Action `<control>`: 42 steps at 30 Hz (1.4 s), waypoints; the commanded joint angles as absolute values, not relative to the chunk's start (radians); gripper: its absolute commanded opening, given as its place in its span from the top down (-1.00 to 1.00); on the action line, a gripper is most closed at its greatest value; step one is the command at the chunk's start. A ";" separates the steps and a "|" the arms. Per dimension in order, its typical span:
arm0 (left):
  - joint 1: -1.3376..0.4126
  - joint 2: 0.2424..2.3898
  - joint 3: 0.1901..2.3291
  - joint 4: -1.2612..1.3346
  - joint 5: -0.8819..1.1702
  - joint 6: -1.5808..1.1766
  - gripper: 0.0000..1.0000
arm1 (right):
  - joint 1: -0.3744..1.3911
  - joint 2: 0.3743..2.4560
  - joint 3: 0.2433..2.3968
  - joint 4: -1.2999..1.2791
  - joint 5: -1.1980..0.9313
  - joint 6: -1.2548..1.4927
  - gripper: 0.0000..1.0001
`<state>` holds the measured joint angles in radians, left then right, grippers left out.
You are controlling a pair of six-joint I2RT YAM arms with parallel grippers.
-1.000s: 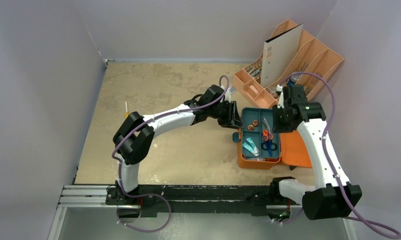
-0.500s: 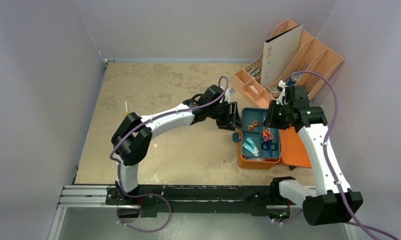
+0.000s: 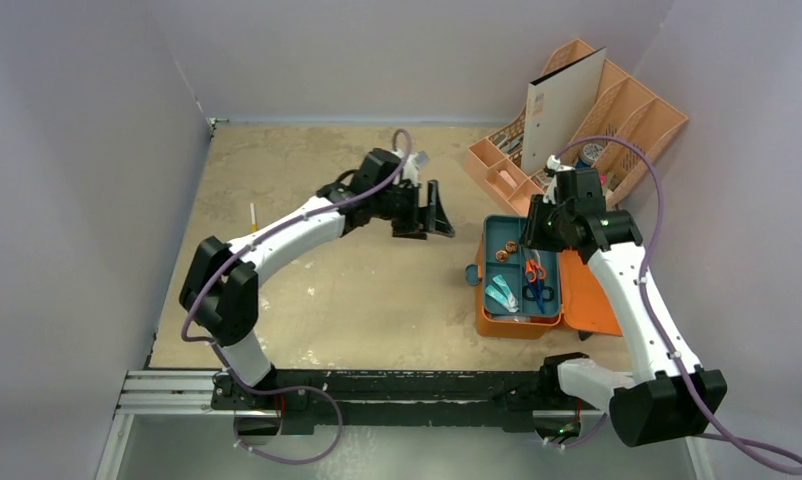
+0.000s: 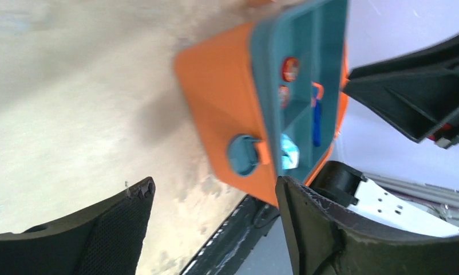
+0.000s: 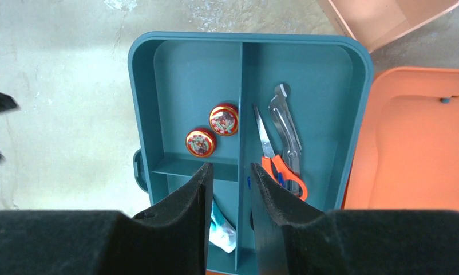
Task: Organize the medicine kit
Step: Place the medicine box compartment inside the medicine box.
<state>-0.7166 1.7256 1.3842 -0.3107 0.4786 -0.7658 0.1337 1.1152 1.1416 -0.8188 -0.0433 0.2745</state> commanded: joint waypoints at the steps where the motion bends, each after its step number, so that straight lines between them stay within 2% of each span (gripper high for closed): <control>1: -0.606 1.628 1.335 -0.433 0.518 -0.603 -0.60 | 0.177 1.155 1.157 -0.777 0.032 0.278 0.36; 4: -0.571 1.564 1.334 -0.537 0.469 -0.495 -0.77 | 0.207 1.186 1.174 -0.767 0.101 0.269 0.37; 7: -0.549 1.510 1.335 -0.626 0.419 -0.406 -0.83 | 0.219 1.209 1.178 -0.752 0.153 0.253 0.38; 17: -0.546 1.408 1.207 -0.696 0.285 -0.241 -0.85 | 0.228 1.286 1.193 -0.688 0.162 0.256 0.45; 25: -0.546 1.389 1.148 -0.695 0.263 -0.199 -0.85 | 0.235 1.333 1.203 -0.699 0.181 0.265 0.52; 29: -0.546 1.389 1.151 -0.708 0.262 -0.196 -0.85 | 0.235 1.364 1.229 -0.734 0.181 0.261 0.63; 31: -0.546 1.381 1.145 -0.702 0.257 -0.196 -0.85 | 0.235 1.377 1.249 -0.757 0.179 0.254 0.84; 34: -0.545 1.377 1.145 -0.702 0.251 -0.193 -0.85 | 0.235 1.392 1.279 -0.793 0.178 0.248 0.98; 42: -0.545 1.365 1.144 -0.704 0.234 -0.193 -0.85 | 0.235 1.419 1.362 -0.919 0.116 0.218 1.00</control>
<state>-0.5499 1.4014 1.1473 -0.7200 0.2523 -0.2157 0.2291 1.4166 1.2774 -0.8154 0.1448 0.2562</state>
